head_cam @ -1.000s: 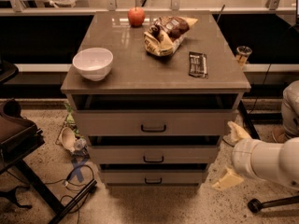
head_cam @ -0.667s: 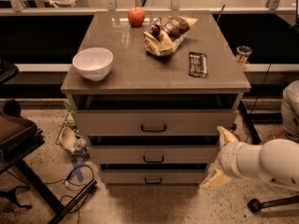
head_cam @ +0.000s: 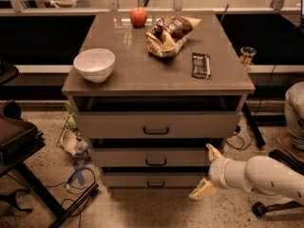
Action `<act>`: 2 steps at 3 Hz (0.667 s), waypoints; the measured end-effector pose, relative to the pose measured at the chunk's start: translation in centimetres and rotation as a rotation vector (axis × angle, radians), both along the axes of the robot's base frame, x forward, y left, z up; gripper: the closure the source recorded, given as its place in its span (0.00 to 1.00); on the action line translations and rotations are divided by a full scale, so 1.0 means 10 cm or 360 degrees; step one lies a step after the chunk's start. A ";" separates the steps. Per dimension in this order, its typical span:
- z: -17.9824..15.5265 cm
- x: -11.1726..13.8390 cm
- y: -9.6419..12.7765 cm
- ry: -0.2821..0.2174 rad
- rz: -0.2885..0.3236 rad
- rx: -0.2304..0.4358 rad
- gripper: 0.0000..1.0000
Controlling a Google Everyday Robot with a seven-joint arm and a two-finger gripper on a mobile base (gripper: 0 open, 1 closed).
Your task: Open middle drawer
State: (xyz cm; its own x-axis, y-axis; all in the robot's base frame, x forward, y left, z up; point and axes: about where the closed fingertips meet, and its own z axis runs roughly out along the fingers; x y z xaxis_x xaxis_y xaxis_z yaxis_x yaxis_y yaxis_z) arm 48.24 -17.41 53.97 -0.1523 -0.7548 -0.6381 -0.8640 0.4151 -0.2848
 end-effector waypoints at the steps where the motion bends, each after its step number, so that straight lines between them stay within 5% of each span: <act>1: 0.00 0.00 0.00 0.0000 0.0000 0.0000 0.00; 2: -0.21 0.16 0.17 0.0026 0.0038 -0.0020 0.00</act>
Offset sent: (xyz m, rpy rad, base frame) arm 0.0534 0.0525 -0.0708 -0.0438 0.0538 0.0750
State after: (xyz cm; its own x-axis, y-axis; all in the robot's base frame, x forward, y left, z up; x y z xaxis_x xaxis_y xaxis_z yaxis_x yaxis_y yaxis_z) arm 49.81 -15.75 51.86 -0.1445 -0.7661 -0.6263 -0.8783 0.3908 -0.2755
